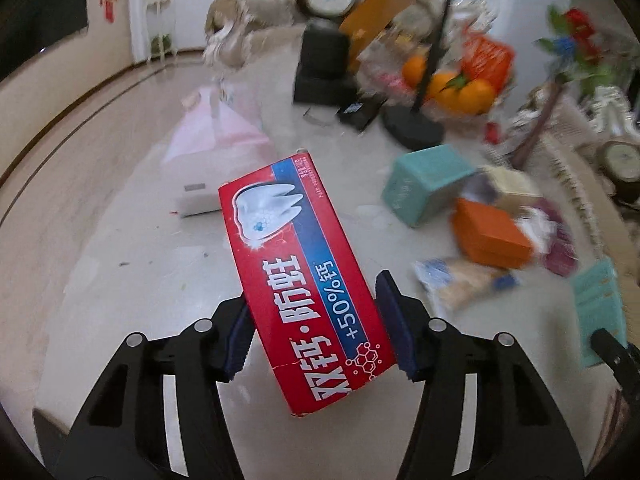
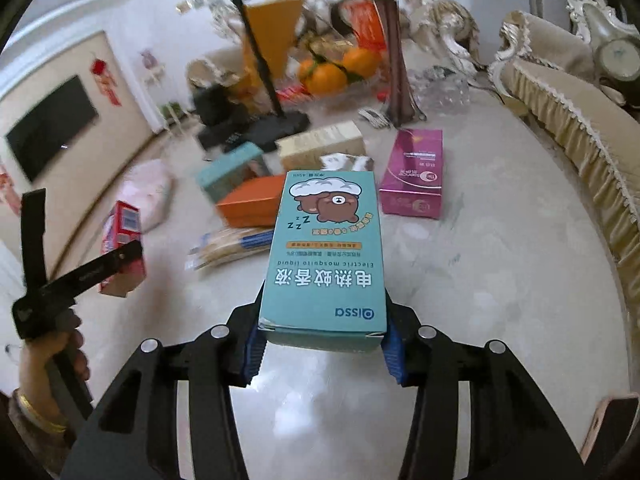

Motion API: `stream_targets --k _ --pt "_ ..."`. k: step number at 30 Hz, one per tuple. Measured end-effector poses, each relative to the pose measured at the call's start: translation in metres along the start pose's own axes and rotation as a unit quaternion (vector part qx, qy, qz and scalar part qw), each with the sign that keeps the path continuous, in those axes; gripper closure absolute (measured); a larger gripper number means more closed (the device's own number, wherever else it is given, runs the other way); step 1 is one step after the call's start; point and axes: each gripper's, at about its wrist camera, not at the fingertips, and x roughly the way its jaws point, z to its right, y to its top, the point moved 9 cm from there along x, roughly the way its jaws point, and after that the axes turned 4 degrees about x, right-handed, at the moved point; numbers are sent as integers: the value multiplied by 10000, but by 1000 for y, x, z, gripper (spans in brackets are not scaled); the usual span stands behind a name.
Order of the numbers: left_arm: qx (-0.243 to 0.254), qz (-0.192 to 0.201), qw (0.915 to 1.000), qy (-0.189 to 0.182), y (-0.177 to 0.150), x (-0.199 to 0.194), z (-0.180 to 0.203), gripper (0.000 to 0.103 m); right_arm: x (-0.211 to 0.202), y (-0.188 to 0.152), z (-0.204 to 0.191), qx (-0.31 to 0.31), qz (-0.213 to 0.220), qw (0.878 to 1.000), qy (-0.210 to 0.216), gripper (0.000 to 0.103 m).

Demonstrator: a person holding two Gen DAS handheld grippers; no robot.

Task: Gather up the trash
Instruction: 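Carry both boxes over the wastebasket and open both tools to drop them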

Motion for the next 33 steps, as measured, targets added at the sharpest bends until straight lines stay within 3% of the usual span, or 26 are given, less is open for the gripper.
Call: stream_targets --k 3,6,11,14,16,18,21,25,29,33 --pt "236 461 9979 -387 -24 -50 13 46 -48 -35 -11 -293 245 9982 465 57" --pt "589 729 9921 -839 -74 -106 31 46 -89 -86 -9 -438 274 9965 650 57" --pt "1172 723 9793 -1484 -174 -184 71 46 -144 -181 -7 -460 -232 9935 1010 57" --pt "1380 503 9700 -1939 -225 -214 93 46 -167 -225 -9 -331 -676 9890 1275 57" --pt "1621 310 9660 -1988 -259 -225 106 46 -182 -250 -12 -321 -927 9853 1398 57" --pt "1782 -50 9619 -2075 -295 -221 117 46 -186 -274 -12 -322 -1237 9818 1403 57" --pt "2031 -537 9565 -2025 -336 -204 129 46 -172 -301 4 -488 -1569 9828 839 57" --pt "2486 -1347 9403 -1895 -399 -162 141 46 -133 -333 22 -376 -1997 9783 400 57" --pt "2747 -1972 9222 -1878 -443 -112 151 46 -80 -364 29 -349 -2479 9681 61 57" --pt "2842 -2200 9155 -1807 -463 -77 159 46 -48 -387 38 -457 -2752 9597 -349 57"
